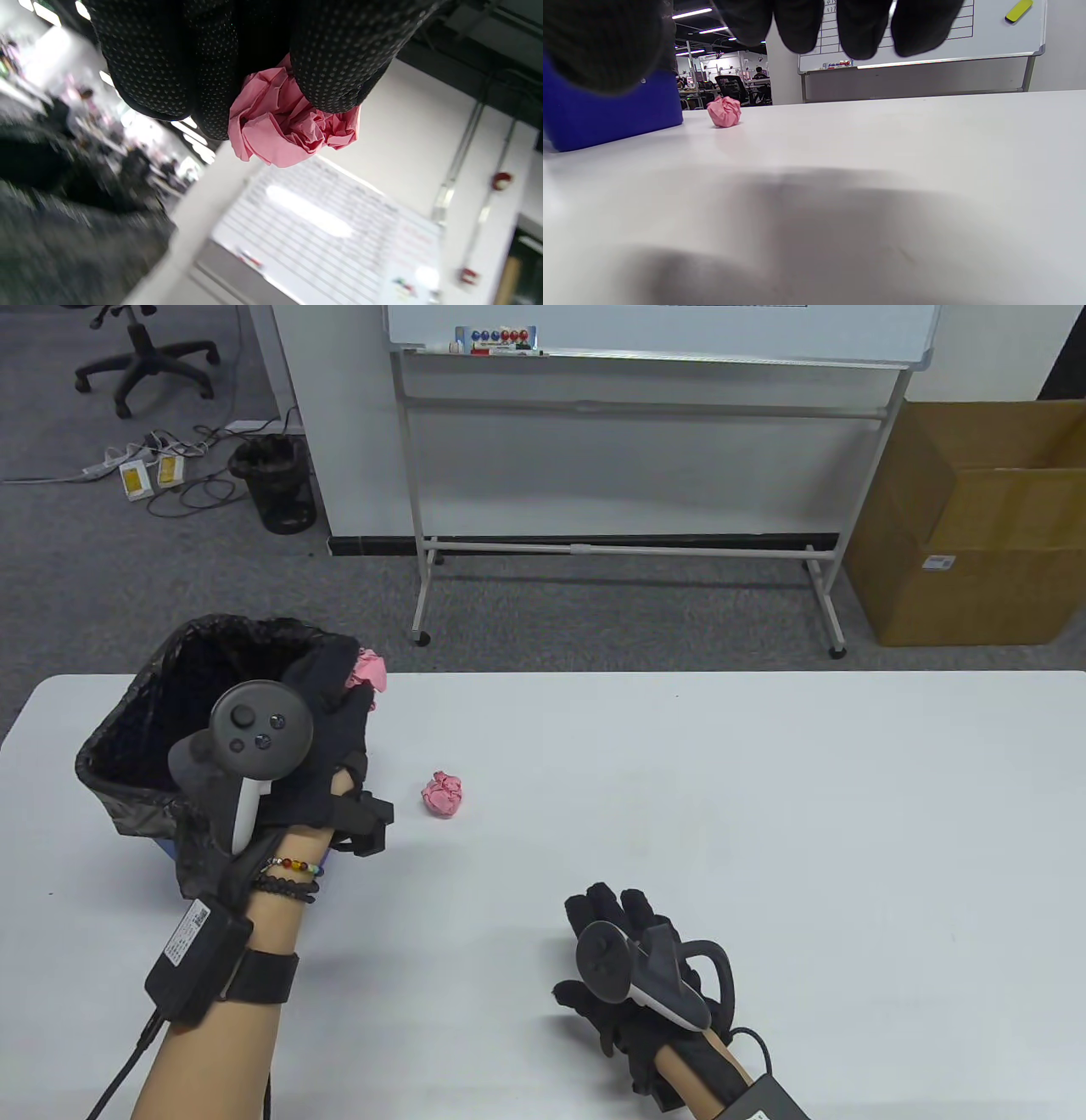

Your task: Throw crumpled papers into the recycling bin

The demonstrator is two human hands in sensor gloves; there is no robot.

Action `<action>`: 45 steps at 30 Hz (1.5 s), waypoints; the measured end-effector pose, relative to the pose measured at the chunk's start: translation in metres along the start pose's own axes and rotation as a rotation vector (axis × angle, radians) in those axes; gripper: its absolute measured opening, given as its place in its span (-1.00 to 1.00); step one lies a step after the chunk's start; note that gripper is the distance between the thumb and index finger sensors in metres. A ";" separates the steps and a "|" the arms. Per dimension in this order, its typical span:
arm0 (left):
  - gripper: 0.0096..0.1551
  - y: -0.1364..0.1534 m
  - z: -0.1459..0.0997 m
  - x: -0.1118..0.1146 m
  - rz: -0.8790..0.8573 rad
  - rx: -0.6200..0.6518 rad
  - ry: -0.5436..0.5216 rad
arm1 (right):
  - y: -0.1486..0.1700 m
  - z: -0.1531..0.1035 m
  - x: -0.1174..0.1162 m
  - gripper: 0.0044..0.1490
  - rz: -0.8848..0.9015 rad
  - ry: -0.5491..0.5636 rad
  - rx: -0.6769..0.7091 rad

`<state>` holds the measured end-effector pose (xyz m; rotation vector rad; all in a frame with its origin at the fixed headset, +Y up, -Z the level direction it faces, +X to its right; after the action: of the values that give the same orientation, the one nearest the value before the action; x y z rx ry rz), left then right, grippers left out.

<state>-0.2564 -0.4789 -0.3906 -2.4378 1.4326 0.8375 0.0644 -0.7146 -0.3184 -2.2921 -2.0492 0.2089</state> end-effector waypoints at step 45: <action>-0.11 -0.038 -0.029 0.125 0.200 0.180 0.429 | 0.001 0.001 0.000 0.21 0.000 0.016 -0.005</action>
<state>-0.1666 -0.5642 -0.4414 -2.4574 1.8287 0.2011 0.0652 -0.7144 -0.3190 -2.2887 -2.0444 0.1846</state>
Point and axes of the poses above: the tracker on the back of each hand, its own y axis roughly to the little-finger side, its own z axis roughly from the wrist to the fingertips, x = y × z, the point moved 1 cm from there along z, roughly from the wrist to the fingertips, and after that the axes turned 4 degrees about -x, right-handed, at the moved point
